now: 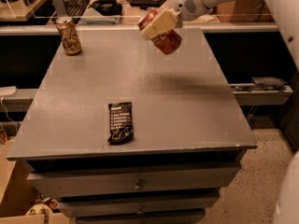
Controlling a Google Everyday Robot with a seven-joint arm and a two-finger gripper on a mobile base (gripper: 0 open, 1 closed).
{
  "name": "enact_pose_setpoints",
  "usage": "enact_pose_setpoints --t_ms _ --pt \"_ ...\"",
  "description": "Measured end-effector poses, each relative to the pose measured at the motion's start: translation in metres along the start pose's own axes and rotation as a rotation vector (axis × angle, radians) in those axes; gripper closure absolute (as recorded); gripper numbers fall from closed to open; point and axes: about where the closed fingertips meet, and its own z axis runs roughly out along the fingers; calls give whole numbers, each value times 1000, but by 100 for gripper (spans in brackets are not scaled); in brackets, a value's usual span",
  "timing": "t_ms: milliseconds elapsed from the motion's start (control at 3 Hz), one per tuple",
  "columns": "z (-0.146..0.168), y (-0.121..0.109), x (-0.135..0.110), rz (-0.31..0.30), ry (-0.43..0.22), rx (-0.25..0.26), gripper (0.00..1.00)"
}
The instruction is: Place coke can upright
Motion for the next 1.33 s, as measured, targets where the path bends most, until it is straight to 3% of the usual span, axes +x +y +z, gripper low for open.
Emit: enact_pose_setpoints --t_ms 333,1000,1333 --pt "-18 11 -1 2 -185 -37 100" --pt "-44 31 25 38 -545 -154 100" --pt "-44 37 34 23 -610 -182 100"
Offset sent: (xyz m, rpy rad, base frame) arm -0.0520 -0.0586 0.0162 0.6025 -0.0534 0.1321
